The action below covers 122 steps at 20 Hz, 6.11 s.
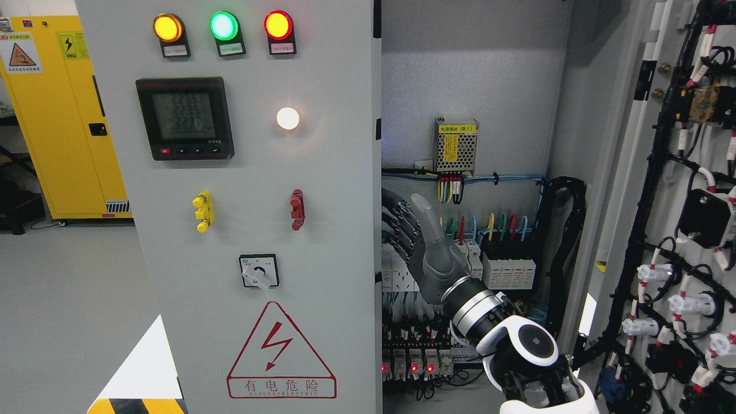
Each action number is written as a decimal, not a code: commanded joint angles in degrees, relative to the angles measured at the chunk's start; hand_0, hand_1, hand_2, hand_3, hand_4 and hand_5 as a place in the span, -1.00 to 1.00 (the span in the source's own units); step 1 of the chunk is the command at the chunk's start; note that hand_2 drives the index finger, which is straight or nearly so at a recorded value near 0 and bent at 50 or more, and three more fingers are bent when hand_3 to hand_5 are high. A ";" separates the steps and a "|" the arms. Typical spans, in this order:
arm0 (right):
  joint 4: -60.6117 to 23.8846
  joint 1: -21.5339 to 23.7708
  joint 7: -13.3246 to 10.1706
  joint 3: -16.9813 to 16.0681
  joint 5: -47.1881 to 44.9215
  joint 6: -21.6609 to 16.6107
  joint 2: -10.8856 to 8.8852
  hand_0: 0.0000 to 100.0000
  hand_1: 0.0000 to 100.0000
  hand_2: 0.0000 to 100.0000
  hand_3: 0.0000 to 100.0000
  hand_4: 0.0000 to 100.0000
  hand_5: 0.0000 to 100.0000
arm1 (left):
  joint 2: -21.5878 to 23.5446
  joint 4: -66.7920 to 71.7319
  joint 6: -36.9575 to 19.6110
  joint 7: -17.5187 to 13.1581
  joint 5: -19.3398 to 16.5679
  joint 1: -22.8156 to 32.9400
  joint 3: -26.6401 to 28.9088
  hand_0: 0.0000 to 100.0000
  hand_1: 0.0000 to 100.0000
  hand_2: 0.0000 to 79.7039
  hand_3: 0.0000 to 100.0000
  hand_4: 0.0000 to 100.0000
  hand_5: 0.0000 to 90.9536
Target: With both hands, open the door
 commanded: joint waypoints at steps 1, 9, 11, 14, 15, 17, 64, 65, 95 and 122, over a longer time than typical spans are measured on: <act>3.51 -1.75 1.49 -3.00 -3.01 1.33 -0.07 -0.57 -0.97 -1.00 -1.00 -1.00 -1.00 | -0.03 0.02 0.04 -0.01 0.00 -0.09 -0.04 -1.00 -1.00 -1.00 -1.00 -1.00 -1.00; 6.49 -3.68 6.86 -3.44 -3.19 3.62 0.20 -0.57 -0.97 -1.00 -1.00 -1.00 -1.00 | -0.03 0.02 0.04 -0.01 0.00 -0.09 0.13 -1.00 -1.00 -1.00 -1.00 -1.00 -1.00; 7.90 -4.47 6.95 -3.87 -3.28 3.62 0.19 -0.57 -0.97 -1.00 -1.00 -1.00 -1.00 | -0.03 0.02 0.04 -0.01 0.00 -0.09 0.13 -1.00 -1.00 -1.00 -1.00 -1.00 -1.00; 8.78 -4.91 12.29 -4.58 -3.28 3.71 0.11 -0.57 -0.97 -1.00 -1.00 -1.00 -1.00 | -0.03 0.02 0.04 -0.01 0.00 -0.09 0.13 -1.00 -1.00 -1.00 -1.00 -1.00 -1.00; 9.13 -5.17 13.79 -4.58 -3.28 3.71 0.19 -0.57 -0.97 -1.00 -1.00 -1.00 -1.00 | -0.03 0.02 0.04 -0.01 0.00 0.00 0.13 -1.00 -1.00 -1.00 -1.00 -1.00 -1.00; 9.66 -5.53 14.42 -4.93 -3.28 3.71 0.11 -0.57 -0.97 -1.00 -1.00 -1.00 -1.00 | -0.03 0.02 0.04 -0.01 0.00 0.00 0.13 -1.00 -1.00 -1.00 -1.00 -1.00 -1.00; -9.15 9.41 21.01 18.87 -13.03 3.89 -4.73 -0.57 -0.97 -1.00 -1.00 -1.00 -1.00 | -4.34 -0.16 -0.05 -0.10 0.09 -3.52 0.04 -1.00 -1.00 -1.00 -1.00 -1.00 -1.00; -9.06 9.85 20.92 20.19 -13.03 3.89 -4.55 -0.57 -0.97 -1.00 -1.00 -1.00 -1.00 | -4.34 -0.16 -0.05 -0.10 0.09 -3.52 0.04 -1.00 -1.00 -1.00 -1.00 -1.00 -1.00; -8.36 6.78 19.17 37.87 -6.00 3.98 2.92 -0.57 -0.97 -1.00 -1.00 -1.00 -1.00 | -4.25 -0.07 -0.05 -0.01 0.09 -3.43 0.13 -1.00 -1.00 -1.00 -1.00 -1.00 -1.00; -19.49 21.17 7.50 17.84 -4.60 3.71 -6.29 -0.56 -0.97 -1.00 -1.00 -1.00 -1.00 | -4.16 -0.07 -0.05 -0.10 0.09 -3.43 0.04 -1.00 -1.00 -1.00 -1.00 -1.00 -1.00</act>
